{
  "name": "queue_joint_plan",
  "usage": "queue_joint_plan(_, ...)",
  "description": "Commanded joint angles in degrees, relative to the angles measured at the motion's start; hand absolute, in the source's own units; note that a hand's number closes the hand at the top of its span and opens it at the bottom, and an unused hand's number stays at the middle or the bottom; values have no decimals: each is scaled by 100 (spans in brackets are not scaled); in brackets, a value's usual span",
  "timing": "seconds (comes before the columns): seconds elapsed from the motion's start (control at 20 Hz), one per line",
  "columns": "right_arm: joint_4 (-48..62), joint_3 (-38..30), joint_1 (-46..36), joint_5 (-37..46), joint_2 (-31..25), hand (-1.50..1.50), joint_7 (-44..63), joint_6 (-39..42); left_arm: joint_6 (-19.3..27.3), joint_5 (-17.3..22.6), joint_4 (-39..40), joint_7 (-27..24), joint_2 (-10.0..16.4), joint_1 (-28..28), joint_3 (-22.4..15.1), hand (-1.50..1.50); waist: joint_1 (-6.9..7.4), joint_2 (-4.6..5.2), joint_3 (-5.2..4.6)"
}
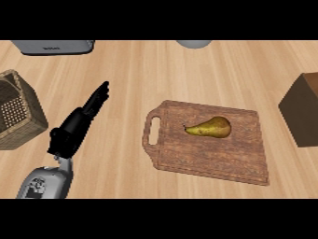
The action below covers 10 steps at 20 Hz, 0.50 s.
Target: Pick the lemon from the cutting board and place it in the cardboard box
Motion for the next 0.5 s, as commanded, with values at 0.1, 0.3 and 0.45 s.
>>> queue_joint_plan(0.1,296,-894,-486,-777,-57,150,781,712,-60,-14,-163,19,-4,91,-39,0,165,27,8)
queue_joint_plan(0.3,-257,-1509,-744,-1251,-259,150,1855,1207,36,-147,182,-79,-105,-120,-50,0,139,30,3)
queue_joint_plan(0.45,286,-1247,-1546,-1097,-648,150,2314,1125,38,-132,506,-342,-213,-201,-42,0,187,45,6)
